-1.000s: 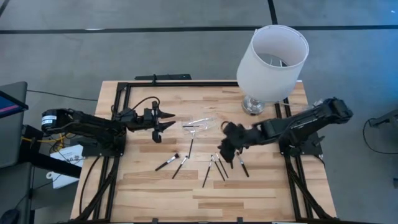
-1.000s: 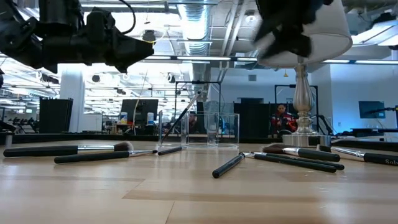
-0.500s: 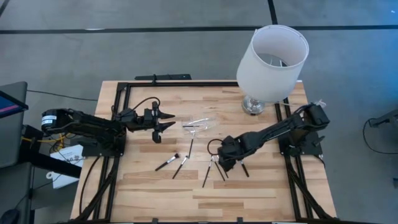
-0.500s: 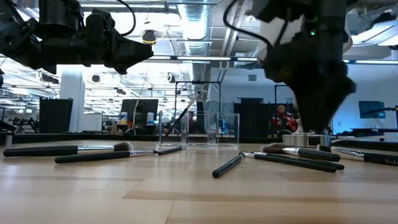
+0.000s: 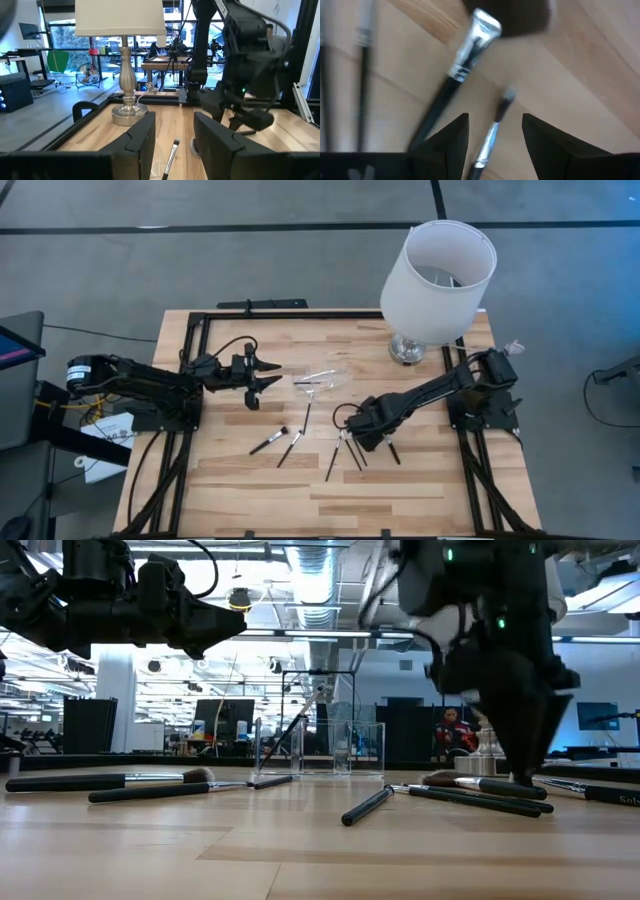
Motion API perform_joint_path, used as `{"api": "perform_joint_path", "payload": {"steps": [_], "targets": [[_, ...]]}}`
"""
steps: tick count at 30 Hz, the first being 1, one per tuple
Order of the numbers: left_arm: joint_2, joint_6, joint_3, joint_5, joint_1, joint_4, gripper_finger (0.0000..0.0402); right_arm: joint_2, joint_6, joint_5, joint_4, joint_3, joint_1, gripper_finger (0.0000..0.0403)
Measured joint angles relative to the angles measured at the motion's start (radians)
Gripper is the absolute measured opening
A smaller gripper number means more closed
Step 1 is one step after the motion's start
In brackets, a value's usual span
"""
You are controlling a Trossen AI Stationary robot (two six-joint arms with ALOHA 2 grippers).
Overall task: Pick & Place Makeup Supplies
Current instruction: Put the black makeup brush into the transparent organizer
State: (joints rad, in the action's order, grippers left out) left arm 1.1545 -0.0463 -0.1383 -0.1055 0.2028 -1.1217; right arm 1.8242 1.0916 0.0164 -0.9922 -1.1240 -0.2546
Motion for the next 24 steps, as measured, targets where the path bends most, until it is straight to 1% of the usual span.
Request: {"api": "perform_joint_path", "payload": {"steps": [6, 9, 12, 17, 18, 21, 24], "targets": [[0.0, 0.0, 0.0, 0.0, 0.0, 0.001, 0.0131, 0.059, -0.008, -0.021, -0.01, -0.002, 0.002, 0.0173], [0.0, 0.0, 0.0, 0.0, 0.0, 0.001, 0.0131, 0.075, -0.035, -0.026, -0.006, -0.004, 0.002, 0.0154], [0.0, 0.0, 0.0, 0.0, 0.0, 0.001, 0.0131, 0.087, -0.045, -0.033, 0.0, -0.005, 0.01, 0.0113], [0.0, 0.0, 0.0, 0.0, 0.0, 0.001, 0.0131, 0.07, -0.071, -0.044, 0.018, -0.003, 0.03, 0.0021], [0.0, 0.0, 0.0, 0.0, 0.0, 0.001, 0.0131, 0.063, -0.068, -0.043, 0.019, -0.004, 0.036, 0.0014], [0.0, 0.0, 0.0, 0.0, 0.0, 0.001, 0.0131, 0.03, -0.032, 0.001, -0.026, -0.032, 0.055, 0.0022], [0.0, 0.0, 0.0, 0.0, 0.0, 0.005, 0.0131, -0.035, -0.052, 0.077, -0.062, -0.095, 0.058, 0.0027]]}}
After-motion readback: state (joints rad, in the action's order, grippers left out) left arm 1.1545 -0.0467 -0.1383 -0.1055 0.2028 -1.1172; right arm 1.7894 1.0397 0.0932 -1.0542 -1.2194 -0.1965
